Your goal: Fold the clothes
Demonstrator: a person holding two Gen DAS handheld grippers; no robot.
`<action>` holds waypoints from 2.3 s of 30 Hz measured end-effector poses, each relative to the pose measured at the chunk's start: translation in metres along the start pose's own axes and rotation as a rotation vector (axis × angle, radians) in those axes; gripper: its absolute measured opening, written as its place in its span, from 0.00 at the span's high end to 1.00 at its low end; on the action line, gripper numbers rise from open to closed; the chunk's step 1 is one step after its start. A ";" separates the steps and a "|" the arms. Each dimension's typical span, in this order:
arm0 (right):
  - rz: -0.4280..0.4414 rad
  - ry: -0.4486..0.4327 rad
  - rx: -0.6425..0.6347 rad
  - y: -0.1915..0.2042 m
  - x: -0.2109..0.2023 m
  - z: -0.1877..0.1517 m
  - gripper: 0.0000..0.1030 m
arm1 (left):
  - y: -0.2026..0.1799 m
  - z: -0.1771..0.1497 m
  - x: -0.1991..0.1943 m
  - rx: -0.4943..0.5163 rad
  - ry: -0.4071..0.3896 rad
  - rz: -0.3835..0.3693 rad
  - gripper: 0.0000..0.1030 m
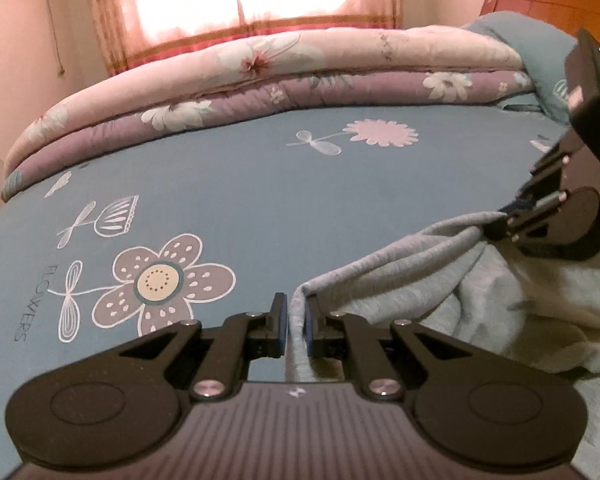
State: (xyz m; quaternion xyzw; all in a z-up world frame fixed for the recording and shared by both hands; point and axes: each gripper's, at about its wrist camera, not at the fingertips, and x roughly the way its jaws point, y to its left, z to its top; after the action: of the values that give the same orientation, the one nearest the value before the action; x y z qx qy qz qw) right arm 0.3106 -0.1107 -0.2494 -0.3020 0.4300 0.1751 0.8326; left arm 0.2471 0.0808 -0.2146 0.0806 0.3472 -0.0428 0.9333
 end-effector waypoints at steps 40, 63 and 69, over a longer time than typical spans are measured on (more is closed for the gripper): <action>0.171 0.327 1.065 0.066 -0.209 -0.331 0.31 | -0.067 -0.127 -0.133 -0.066 0.372 -0.270 0.46; -0.139 0.199 1.215 -0.119 -0.211 -0.511 0.31 | -0.152 -0.130 -0.126 -0.003 0.534 -0.112 0.46; 0.023 0.020 1.633 -0.096 -0.209 -0.564 0.44 | -0.157 -0.132 -0.118 -0.023 0.572 -0.090 0.46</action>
State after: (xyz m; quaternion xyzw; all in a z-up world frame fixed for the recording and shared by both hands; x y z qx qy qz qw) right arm -0.0993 -0.5586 -0.2962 0.4028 0.4326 -0.1879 0.7844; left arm 0.0519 -0.0465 -0.2545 0.0632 0.6002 -0.0559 0.7954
